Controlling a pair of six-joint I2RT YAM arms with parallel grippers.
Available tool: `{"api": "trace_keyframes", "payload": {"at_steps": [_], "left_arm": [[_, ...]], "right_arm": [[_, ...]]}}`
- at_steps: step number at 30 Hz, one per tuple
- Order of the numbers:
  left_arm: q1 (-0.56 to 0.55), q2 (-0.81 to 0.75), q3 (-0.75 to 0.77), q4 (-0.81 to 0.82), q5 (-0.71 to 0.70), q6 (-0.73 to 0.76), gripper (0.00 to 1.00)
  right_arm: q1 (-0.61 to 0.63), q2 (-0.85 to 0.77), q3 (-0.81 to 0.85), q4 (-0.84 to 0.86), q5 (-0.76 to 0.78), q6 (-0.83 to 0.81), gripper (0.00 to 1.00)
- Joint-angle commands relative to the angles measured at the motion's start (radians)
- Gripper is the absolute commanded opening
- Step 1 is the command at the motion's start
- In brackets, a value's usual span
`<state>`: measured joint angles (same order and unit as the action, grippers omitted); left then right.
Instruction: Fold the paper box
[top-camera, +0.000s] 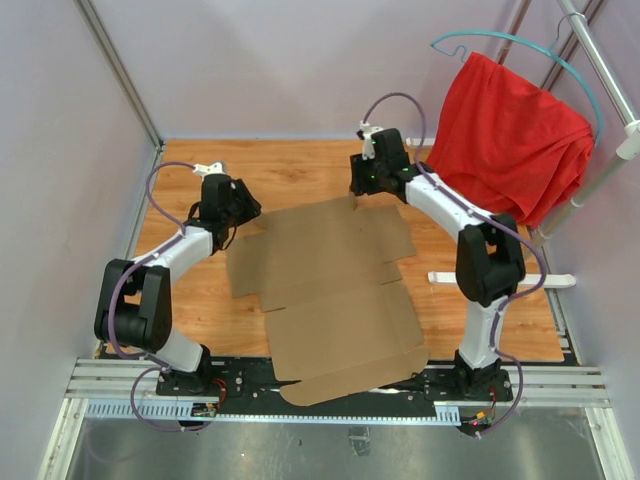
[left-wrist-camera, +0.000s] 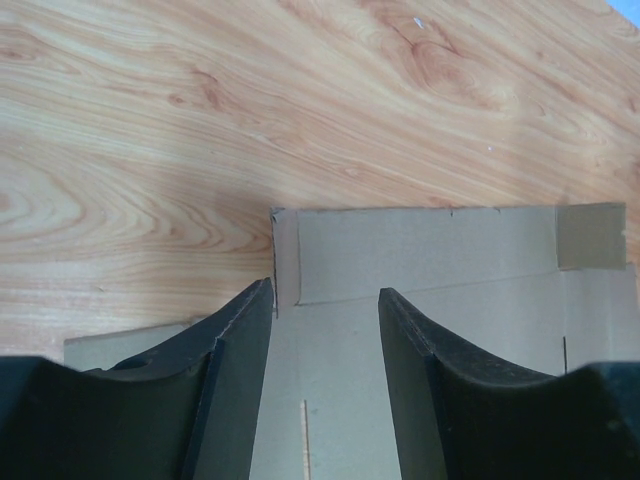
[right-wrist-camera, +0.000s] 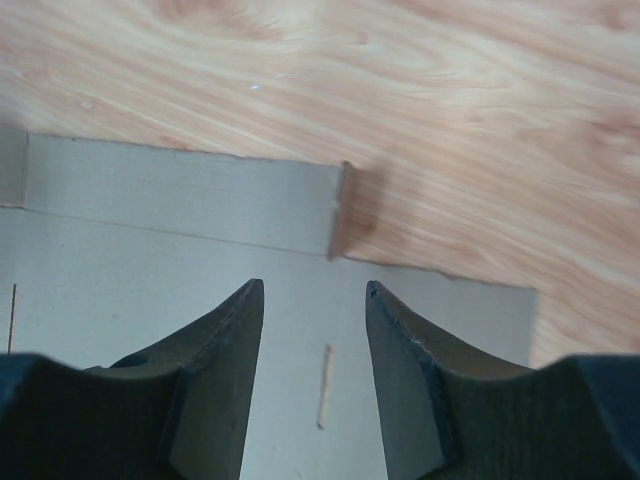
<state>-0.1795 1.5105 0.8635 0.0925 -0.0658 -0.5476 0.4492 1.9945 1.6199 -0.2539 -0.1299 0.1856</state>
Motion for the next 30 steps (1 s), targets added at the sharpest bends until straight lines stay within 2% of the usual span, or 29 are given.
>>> {"api": "trace_keyframes", "payload": {"at_steps": [1,7,13,26,30], "left_arm": [[0.029,0.033,0.012,0.036,0.015,-0.007,0.53],[0.054,0.104,0.036,0.099,0.102,-0.035,0.51],[0.054,0.169,0.077,0.159,0.236,-0.089,0.45],[0.041,0.305,0.154,0.218,0.37,-0.166,0.38],[0.041,0.227,0.13,0.167,0.317,-0.136,0.37]], "right_arm": [[-0.059,-0.132,-0.106,0.007,0.069,0.035,0.47],[-0.093,-0.274,-0.33,0.061,0.087,0.071,0.46],[-0.093,-0.371,-0.462,0.076,0.102,0.085,0.46],[-0.096,-0.382,-0.561,0.041,0.088,0.105,0.45],[-0.096,-0.404,-0.589,0.044,0.101,0.103,0.45]]}}
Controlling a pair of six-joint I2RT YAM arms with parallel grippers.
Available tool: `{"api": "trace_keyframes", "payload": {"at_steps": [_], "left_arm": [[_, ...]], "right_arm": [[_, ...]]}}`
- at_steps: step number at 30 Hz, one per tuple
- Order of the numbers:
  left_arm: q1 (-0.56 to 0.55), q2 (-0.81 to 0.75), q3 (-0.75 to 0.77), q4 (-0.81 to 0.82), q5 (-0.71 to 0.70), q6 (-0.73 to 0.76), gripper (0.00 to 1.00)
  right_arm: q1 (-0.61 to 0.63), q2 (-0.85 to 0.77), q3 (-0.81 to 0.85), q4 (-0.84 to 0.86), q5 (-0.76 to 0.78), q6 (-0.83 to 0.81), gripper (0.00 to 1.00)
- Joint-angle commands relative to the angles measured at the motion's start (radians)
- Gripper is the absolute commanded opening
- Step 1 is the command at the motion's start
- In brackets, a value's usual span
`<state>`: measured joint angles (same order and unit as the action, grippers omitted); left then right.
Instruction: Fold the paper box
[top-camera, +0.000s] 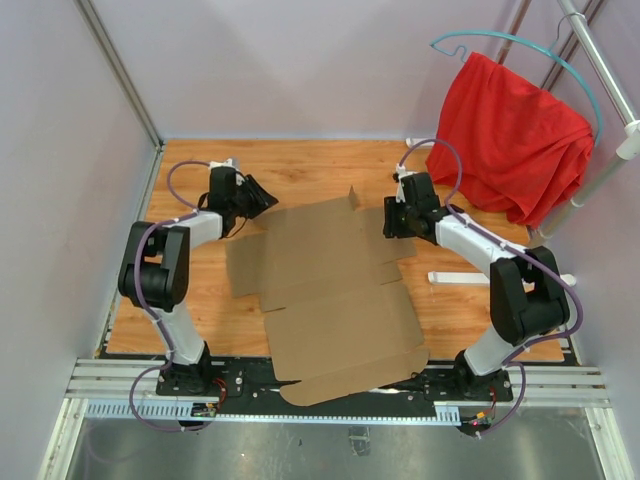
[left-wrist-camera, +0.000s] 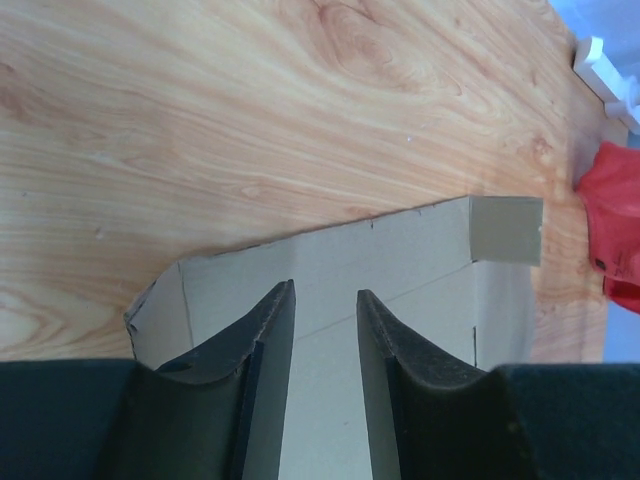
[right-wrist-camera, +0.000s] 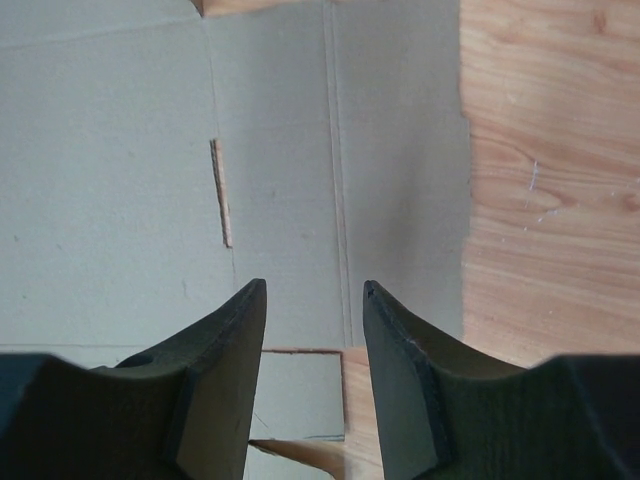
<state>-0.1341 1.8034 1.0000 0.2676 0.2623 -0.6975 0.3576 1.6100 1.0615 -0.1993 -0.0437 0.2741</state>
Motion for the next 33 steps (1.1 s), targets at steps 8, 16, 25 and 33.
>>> {"api": "trace_keyframes", "payload": {"at_steps": [8,16,25,33], "left_arm": [[-0.004,-0.374,-0.183,-0.068,-0.276,0.07,0.39],[-0.002,-0.259,-0.224,-0.109,-0.342,0.092,0.04],[-0.002,-0.185,-0.212,-0.044,-0.343,0.09,0.04],[-0.006,-0.108,-0.113,-0.017,-0.269,0.096,0.03]], "right_arm": [[-0.005,-0.037,-0.063,-0.008,0.022,0.019,0.32],[0.005,-0.031,-0.126,0.023,-0.051,0.051,0.01],[0.028,0.006,-0.157,0.06,-0.072,0.067,0.01],[0.038,0.034,-0.173,0.076,-0.081,0.069,0.01]]}}
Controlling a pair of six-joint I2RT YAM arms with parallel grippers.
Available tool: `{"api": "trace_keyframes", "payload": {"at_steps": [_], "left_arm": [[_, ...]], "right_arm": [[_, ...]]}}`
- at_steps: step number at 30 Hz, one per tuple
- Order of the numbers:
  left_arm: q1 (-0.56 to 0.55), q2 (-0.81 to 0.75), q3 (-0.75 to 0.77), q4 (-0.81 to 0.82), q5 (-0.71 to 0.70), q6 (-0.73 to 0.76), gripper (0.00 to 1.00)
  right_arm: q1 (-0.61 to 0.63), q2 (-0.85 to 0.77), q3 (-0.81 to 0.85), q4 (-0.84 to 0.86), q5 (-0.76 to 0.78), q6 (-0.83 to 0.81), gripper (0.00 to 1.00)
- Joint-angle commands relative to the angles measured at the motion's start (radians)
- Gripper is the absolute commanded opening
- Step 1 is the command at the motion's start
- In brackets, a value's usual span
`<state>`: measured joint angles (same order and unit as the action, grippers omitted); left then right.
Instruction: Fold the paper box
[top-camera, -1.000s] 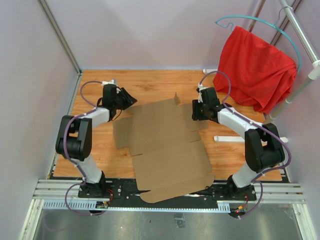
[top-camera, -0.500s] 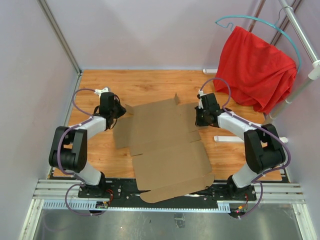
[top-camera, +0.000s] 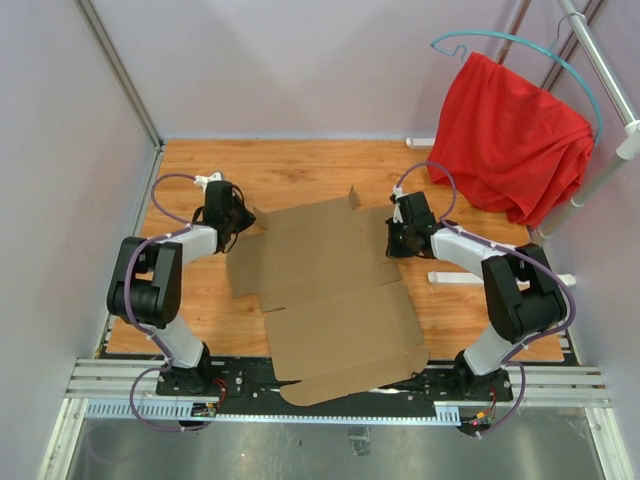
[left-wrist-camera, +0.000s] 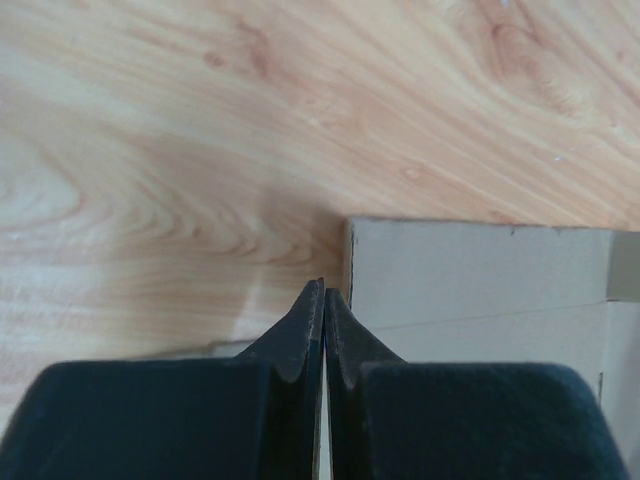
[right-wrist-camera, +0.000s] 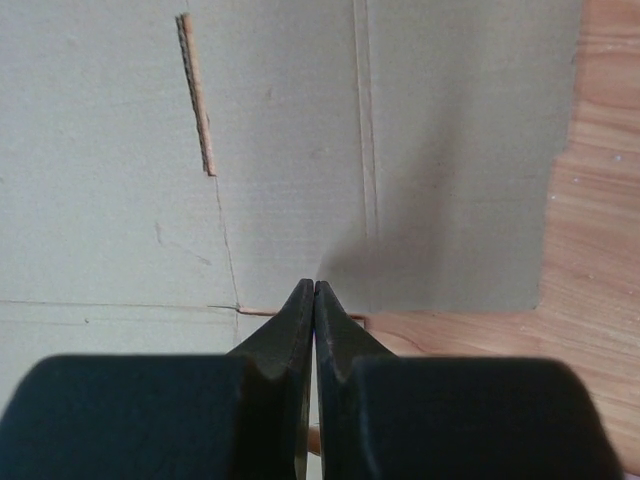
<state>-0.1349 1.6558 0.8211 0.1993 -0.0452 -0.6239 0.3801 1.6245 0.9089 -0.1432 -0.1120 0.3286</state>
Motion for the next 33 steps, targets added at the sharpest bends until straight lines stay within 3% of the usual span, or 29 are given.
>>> {"api": "trace_keyframes", "payload": {"at_steps": [1,16,27,33], "left_arm": [[-0.008,0.05,0.081,0.052,0.048,0.024,0.03],[-0.111,0.247,0.267,0.009,0.082,0.033,0.02],[-0.112,0.36,0.32,-0.045,0.071,0.04,0.04],[-0.112,0.401,0.422,-0.1,0.085,0.072,0.05]], "right_arm": [[0.016,0.022,-0.02,0.02,-0.014,0.016,0.01],[0.02,0.027,-0.012,0.016,-0.025,0.011,0.01],[0.02,0.047,0.002,0.017,-0.048,0.024,0.01],[0.029,0.061,0.006,0.039,-0.072,0.052,0.01]]}}
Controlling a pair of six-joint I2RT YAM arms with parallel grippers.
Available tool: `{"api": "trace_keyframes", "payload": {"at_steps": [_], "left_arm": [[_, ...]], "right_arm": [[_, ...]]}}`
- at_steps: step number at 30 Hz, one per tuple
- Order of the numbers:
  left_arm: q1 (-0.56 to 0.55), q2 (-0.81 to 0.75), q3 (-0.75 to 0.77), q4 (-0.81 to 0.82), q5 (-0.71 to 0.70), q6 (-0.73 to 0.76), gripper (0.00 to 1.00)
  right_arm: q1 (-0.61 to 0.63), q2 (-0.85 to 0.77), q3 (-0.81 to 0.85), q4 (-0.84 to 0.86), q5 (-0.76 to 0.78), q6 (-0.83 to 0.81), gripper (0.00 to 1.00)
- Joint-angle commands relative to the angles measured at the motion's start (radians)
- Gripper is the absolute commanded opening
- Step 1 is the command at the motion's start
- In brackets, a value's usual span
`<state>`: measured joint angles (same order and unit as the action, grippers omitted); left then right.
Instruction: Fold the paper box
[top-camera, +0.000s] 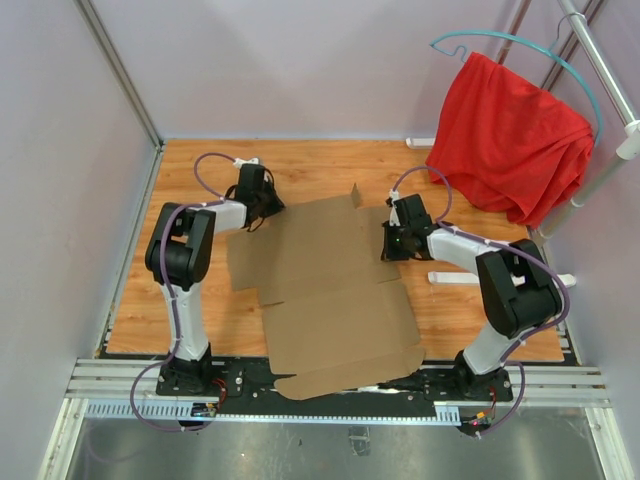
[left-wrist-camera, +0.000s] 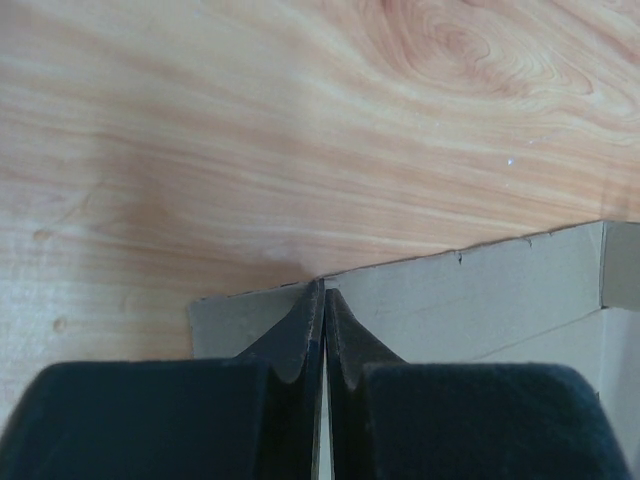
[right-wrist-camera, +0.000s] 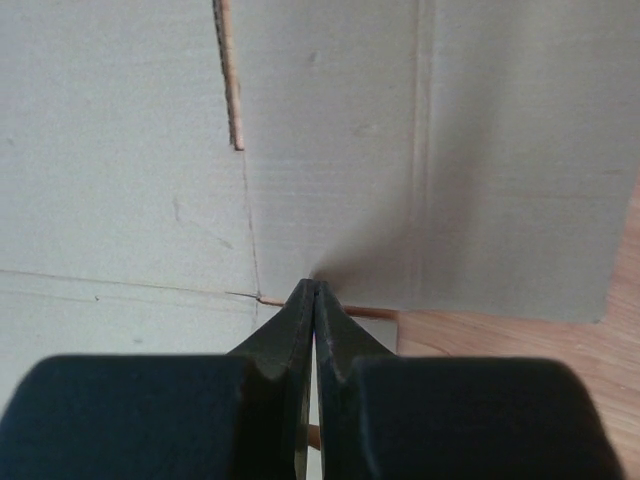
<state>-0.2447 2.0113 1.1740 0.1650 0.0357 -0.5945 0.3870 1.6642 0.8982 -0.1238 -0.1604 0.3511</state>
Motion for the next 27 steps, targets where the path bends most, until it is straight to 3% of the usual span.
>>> {"api": "trace_keyframes", "payload": {"at_steps": [1,7,10,12,14,18,21,23,27], "left_arm": [[-0.002,0.053,0.087,-0.076,0.003,0.048,0.05],[-0.002,0.068,0.149,-0.098,-0.016,0.057,0.06],[-0.002,0.032,0.144,-0.099,-0.004,0.057,0.19],[-0.002,-0.023,0.111,-0.091,0.003,0.05,0.31],[-0.002,-0.1,0.047,-0.075,0.019,0.039,0.42],[-0.002,-0.3,-0.15,-0.034,0.074,0.009,0.52],[-0.002,-0.476,-0.37,0.004,0.126,-0.027,0.54],[-0.002,-0.567,-0.466,0.0,0.123,-0.032,0.54],[-0.002,-0.738,-0.605,-0.036,0.136,-0.05,0.54]], "right_arm": [[0.023,0.025,0.02,0.022,-0.023,0.033,0.01],[0.023,0.064,0.092,0.011,-0.035,0.043,0.02],[0.023,0.061,0.127,-0.015,-0.036,0.046,0.06],[0.023,0.035,0.129,-0.034,-0.022,0.049,0.17],[0.022,0.0,0.114,-0.056,0.008,0.049,0.37],[0.003,-0.069,0.045,-0.083,0.024,0.051,0.65],[-0.009,-0.118,-0.034,-0.083,0.019,0.051,0.72],[-0.012,-0.148,-0.082,-0.08,0.025,0.055,0.81],[-0.013,-0.195,-0.157,-0.077,0.032,0.057,0.86]]}}
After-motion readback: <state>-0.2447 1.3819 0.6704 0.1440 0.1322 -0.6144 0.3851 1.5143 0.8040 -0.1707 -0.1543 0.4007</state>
